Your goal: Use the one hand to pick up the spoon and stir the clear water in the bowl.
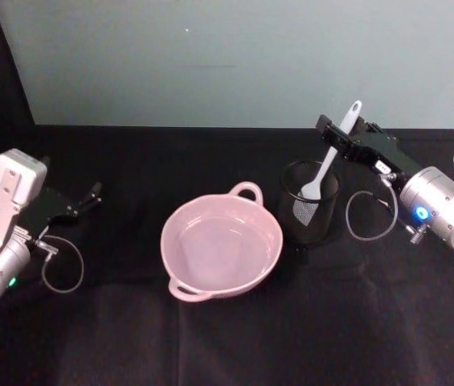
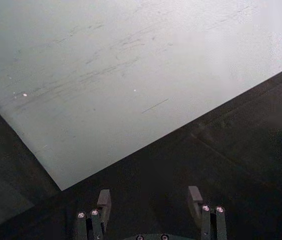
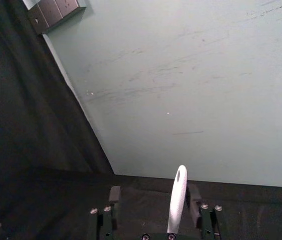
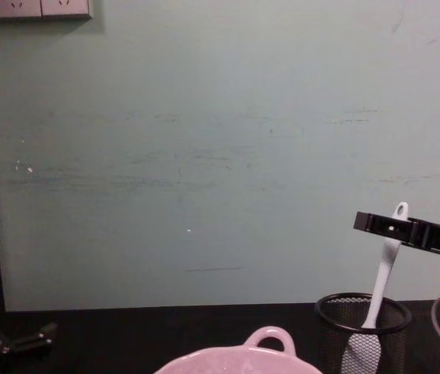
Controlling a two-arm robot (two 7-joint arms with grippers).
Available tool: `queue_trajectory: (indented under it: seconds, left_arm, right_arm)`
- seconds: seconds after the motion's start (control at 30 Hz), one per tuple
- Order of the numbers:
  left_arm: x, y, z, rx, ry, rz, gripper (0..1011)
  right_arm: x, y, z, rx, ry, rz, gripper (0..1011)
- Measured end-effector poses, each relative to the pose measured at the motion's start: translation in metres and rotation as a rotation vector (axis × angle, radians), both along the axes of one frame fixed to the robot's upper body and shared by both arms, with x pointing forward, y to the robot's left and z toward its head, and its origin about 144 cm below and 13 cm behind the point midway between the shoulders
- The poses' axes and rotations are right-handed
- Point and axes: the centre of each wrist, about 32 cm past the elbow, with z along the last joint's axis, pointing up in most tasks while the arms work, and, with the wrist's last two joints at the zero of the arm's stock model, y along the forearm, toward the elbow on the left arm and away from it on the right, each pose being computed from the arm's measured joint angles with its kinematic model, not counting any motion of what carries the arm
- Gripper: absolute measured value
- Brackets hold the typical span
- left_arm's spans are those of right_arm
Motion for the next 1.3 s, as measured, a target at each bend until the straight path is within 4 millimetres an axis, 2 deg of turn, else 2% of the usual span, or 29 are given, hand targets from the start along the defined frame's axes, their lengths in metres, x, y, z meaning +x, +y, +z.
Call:
queue_trajectory:
  seconds: [0.13,0.27,0.6,1.0,1.3]
  left_arm:
    - [0.0,0.0,0.0,0.0,0.0,0.0,1011]
    - [0.0,0.0,0.0,0.0,0.0,0.0,1011]
    - [0.0,0.0,0.0,0.0,0.0,0.0,1011]
    - [0.0,0.0,0.0,0.0,0.0,0.0,1011]
    - [0.0,0.0,0.0,0.0,0.0,0.0,1011]
  right_arm:
    - [0.0,0.0,0.0,0.0,0.0,0.0,932]
    - [0.0,0.0,0.0,0.0,0.0,0.0,1002]
    - [-0.012,-0.006,0.0,-0.011,-0.007,-0.02,1002]
    - [-0.042,-0.027,-0.01,-0.022,0.031,-0.079,1002]
    - [-0.052,-0.04,-0.018,-0.106,0.031,-0.147,1003]
